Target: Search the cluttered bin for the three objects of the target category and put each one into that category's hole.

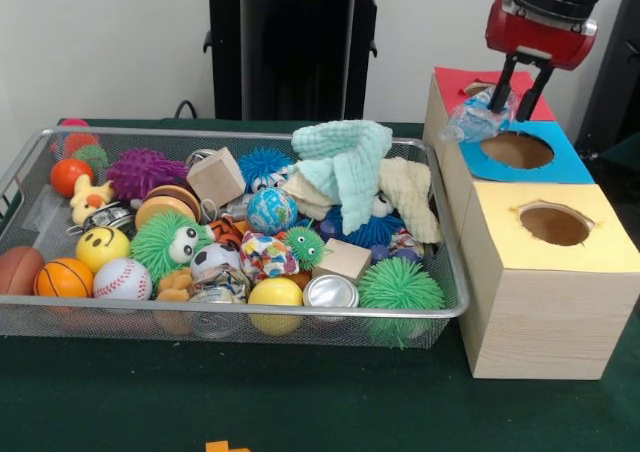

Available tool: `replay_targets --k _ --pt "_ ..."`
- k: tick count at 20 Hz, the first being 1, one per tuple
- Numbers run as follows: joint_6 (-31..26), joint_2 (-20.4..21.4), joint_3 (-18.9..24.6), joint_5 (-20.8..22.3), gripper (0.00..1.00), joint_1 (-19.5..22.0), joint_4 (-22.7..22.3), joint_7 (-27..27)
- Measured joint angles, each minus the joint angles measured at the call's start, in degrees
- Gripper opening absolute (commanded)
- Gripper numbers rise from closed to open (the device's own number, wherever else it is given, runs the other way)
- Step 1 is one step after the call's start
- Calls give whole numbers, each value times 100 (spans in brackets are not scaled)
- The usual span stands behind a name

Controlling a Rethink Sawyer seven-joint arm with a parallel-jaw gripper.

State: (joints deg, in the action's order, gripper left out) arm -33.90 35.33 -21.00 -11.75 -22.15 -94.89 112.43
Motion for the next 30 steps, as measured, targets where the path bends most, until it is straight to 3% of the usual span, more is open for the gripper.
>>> replay_targets --k 30 --pt "476 -426 -167 -4 0 -367 257 0"
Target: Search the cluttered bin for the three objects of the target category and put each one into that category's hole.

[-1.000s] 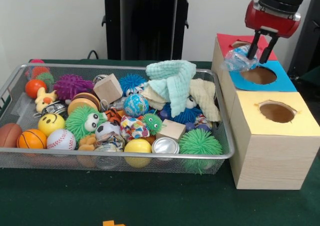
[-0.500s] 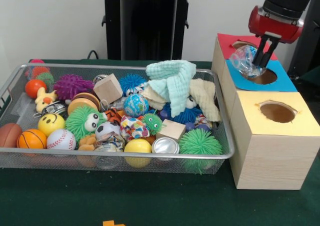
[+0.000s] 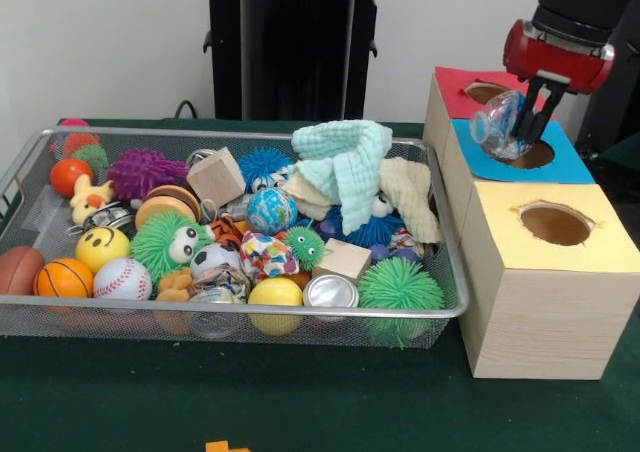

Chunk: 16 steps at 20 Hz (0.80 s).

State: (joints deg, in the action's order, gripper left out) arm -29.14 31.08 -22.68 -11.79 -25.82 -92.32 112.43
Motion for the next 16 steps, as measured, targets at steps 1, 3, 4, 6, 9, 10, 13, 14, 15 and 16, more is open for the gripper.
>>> replay_targets --k 1,3,4,6,9,10,13,14,15,16 --pt "0 -2 0 -1 0 0 3 0" --pt "0 -7 0 -1 0 0 7 0" --pt "0 -9 0 -2 0 0 7 0" --pt "0 -9 0 -6 0 0 7 0" --pt "-1 -6 0 -6 0 0 7 0" --pt "-1 -3 1 -6 0 0 7 0" --pt "-2 19 2 -5 0 5 -8 0" --pt "-2 27 3 -6 0 6 -15 0" --pt "-4 48 3 -4 0 7 -30 0" --pt "-5 69 3 -2 0 8 -46 0"
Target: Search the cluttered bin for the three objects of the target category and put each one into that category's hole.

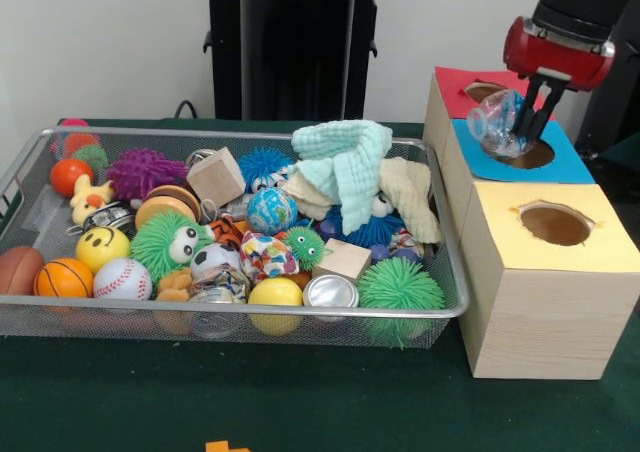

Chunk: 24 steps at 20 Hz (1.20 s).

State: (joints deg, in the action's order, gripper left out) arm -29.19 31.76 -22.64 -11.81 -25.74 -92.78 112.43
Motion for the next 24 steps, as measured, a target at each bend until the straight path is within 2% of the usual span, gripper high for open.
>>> replay_targets --k 5,9,10,16,24 --pt "-180 276 0 2 0 1 -128 0" --pt "-776 678 -2 1 0 26 -166 0" --pt "-1091 856 -2 2 0 63 -168 0" --pt "-1665 1234 -6 5 0 283 -159 0" --pt "-1698 1419 2 8 0 570 -160 0"
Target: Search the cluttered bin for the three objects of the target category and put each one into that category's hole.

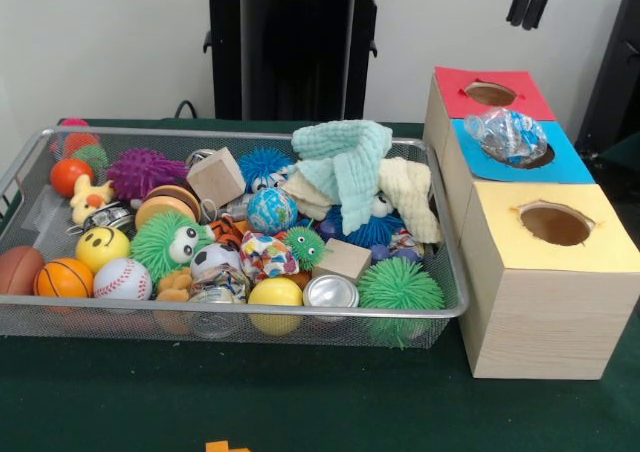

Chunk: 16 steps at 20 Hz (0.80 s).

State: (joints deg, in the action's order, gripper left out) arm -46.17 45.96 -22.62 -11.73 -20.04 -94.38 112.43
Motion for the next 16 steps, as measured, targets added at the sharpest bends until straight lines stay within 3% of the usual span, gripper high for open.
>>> replay_targets --k 16 --pt "27 -160 50 1 0 302 0 0"
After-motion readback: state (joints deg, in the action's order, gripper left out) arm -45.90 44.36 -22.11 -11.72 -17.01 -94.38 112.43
